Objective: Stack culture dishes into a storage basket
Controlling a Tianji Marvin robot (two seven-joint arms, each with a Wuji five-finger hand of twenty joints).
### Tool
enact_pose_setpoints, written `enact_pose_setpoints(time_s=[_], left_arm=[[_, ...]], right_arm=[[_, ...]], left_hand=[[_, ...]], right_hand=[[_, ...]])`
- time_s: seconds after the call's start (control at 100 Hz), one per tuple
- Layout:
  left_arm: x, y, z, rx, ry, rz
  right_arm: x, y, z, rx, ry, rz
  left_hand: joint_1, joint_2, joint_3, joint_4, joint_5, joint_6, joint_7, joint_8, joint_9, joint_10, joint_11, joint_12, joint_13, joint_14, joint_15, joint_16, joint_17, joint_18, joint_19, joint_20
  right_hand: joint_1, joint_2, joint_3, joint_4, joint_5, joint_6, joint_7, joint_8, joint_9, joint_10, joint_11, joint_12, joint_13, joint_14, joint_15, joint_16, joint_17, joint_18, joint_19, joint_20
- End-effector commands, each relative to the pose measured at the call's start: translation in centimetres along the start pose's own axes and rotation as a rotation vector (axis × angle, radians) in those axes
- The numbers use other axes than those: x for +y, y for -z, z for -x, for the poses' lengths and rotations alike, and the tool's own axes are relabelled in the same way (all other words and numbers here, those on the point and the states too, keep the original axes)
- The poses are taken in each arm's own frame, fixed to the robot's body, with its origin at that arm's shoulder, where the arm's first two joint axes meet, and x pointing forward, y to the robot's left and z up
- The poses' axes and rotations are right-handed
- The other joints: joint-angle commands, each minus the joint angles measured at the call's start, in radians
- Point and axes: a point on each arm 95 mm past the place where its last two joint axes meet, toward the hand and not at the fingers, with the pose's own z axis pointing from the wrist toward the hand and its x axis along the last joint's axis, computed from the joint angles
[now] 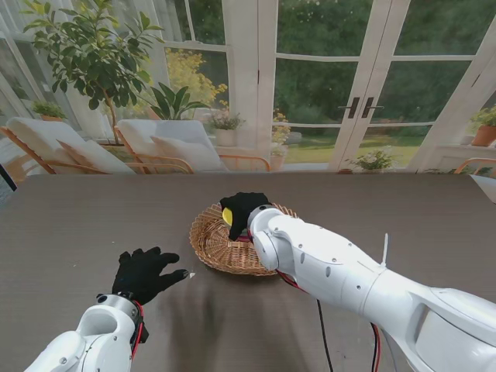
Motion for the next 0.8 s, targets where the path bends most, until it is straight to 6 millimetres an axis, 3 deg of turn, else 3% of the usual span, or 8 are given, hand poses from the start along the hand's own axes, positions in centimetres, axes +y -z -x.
enact_pose_setpoints(time_s=[0.0,0.79], left_arm=[[0.3,0.0,0.0,-0.003,0.002,0.026],[0.5,-0.2,0.0,-0.013,0.000,0.039]], right_arm=[[-1.2,0.1,-0.5,0.017,0.008,-0.030],[-3.9,-1.7,-0.5,0.019,0.046,-0.082]], left_hand=[[0.030,0.065,-0.004,0.035,0.015,-0.003,0.000,0.002,0.004,0.006,-0.003,0.007,0.027,0.015,-0.003,0.002,0.003,-0.008,-0.001,0.011],[0.033,0.066,-0.003,0.035,0.018,-0.003,0.001,0.003,0.004,0.007,-0.003,0.007,0.028,0.014,-0.003,0.003,0.004,-0.009,-0.001,0.011]], right_hand=[[0.318,0.094,0.271,0.145,0.082,0.043,0.116,0.014,0.033,-0.053,0.099,0.047,0.057,-0.283,0.075,0.012,0.257,-0.100,0.018,0.031],[0.280,0.114,0.253,0.152,0.044,0.048,0.118,0.010,-0.004,-0.052,0.103,0.042,0.005,-0.278,0.074,0.004,0.215,-0.098,-0.015,0.035]])
